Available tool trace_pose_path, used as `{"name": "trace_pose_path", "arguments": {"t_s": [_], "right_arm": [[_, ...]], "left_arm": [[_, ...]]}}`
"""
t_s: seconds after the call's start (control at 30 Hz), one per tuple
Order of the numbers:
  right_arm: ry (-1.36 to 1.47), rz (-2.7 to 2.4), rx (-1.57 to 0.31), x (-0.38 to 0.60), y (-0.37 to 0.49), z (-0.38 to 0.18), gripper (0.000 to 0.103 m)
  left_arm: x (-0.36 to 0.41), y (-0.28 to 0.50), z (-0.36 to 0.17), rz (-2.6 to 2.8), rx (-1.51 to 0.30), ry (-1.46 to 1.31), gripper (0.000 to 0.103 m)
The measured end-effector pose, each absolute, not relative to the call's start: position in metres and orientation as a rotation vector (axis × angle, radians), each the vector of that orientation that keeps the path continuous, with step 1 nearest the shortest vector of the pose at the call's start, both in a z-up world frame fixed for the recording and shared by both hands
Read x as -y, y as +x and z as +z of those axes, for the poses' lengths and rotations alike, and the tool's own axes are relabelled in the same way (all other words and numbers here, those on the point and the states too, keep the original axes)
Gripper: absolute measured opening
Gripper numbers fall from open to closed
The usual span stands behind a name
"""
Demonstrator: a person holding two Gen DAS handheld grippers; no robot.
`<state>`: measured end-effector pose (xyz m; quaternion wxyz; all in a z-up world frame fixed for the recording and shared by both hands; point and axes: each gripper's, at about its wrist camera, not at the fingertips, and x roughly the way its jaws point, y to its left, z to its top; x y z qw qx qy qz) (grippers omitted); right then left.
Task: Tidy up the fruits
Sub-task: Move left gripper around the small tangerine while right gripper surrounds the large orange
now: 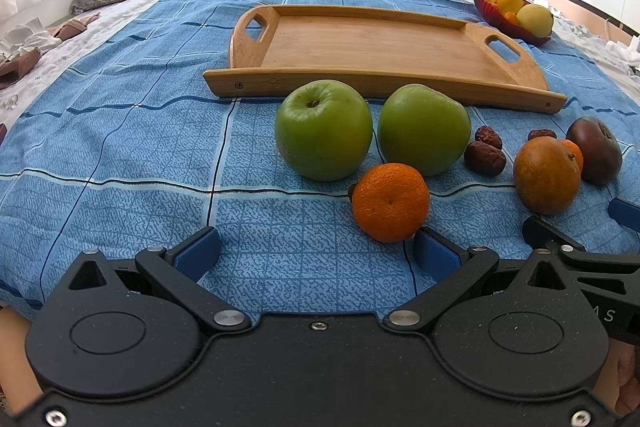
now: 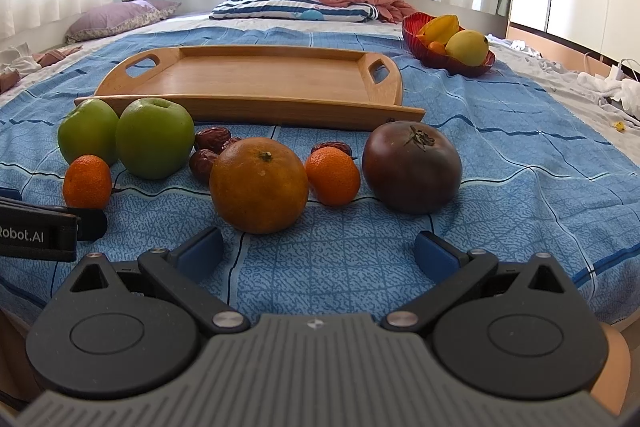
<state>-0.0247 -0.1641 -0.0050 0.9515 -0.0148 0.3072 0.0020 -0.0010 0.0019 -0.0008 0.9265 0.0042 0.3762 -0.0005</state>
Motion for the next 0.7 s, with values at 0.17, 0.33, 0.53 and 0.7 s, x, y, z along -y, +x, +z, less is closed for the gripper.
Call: {"name": "trace_pose_path", "arguments": {"t_s": [0.17,0.33,0.53,0.7], "right_arm": [[-0.028,0.004,-0.619,0.164,-0.029,-0.002,0.103],[-0.028,-0.004,-0.615,0.165,-0.027,-0.005,0.103],[-0.038,0.017,-0.591,0.165,-0.028,-0.005,0.103],[-0.033,0.025,-0.551,0.163,-0.032,-0.004,0.1]], "left_arm": [[0.0,-0.005,0.002,0.001,-0.753,0.012,0.103],[-0.003,-0.01,-0.001,-0.008,-0.716,-0.001,0.103],[0.002,-0.011,0.003,0.01,-0.71,0.01,0.103],[0.003,-0.017,0.012,-0.051,-0.677,-0.014,0.102]]}}
